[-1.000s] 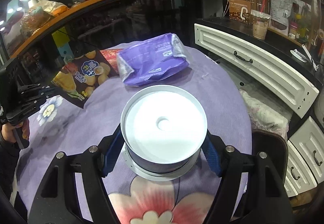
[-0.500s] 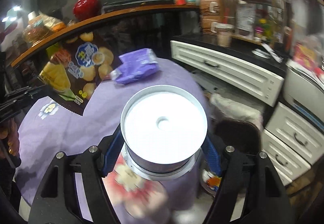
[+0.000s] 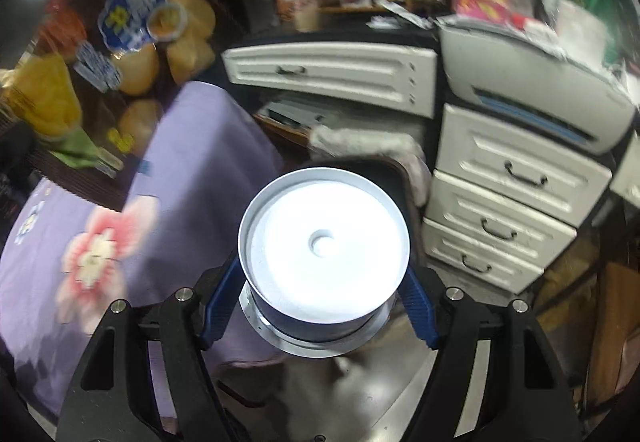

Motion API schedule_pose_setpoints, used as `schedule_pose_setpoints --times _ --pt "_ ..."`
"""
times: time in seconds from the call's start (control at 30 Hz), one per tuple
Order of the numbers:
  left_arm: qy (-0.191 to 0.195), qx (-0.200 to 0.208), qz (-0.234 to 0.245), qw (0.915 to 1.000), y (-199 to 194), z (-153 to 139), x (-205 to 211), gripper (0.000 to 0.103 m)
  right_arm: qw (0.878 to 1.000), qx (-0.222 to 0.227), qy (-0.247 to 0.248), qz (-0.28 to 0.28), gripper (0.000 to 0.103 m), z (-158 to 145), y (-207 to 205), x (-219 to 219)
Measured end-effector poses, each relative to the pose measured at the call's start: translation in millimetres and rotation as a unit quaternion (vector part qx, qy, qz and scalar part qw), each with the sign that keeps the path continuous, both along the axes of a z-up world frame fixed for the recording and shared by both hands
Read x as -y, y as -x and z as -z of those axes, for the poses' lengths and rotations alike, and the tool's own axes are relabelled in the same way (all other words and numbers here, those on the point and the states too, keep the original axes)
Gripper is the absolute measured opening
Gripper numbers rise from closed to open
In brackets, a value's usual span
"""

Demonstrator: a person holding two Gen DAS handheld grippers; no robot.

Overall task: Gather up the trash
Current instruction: 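Carry the cup and snack bag to the bin and open both tools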

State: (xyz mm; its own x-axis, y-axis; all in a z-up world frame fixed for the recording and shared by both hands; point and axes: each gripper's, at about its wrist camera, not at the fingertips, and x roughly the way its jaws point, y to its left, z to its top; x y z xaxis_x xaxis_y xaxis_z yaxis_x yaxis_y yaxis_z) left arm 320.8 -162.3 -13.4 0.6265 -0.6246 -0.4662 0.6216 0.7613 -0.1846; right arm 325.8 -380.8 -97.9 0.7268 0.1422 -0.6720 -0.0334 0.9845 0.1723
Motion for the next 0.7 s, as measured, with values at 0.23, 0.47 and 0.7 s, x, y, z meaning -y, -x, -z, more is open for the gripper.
schedule_pose_setpoints --times 0.23,0.47,0.7 --pt "-0.009 -0.021 -0.002 0.9997 -16 15 33 0.004 0.999 -0.042 -0.015 0.024 0.071 52 -46 12" --pt "-0.028 -0.026 -0.01 0.9992 -29 26 49 0.004 0.997 -0.071 -0.01 0.034 0.072 96 -90 8" --pt "-0.046 -0.042 -0.018 0.9979 -41 40 58 0.004 0.994 -0.095 0.006 0.057 0.078 127 -110 12"
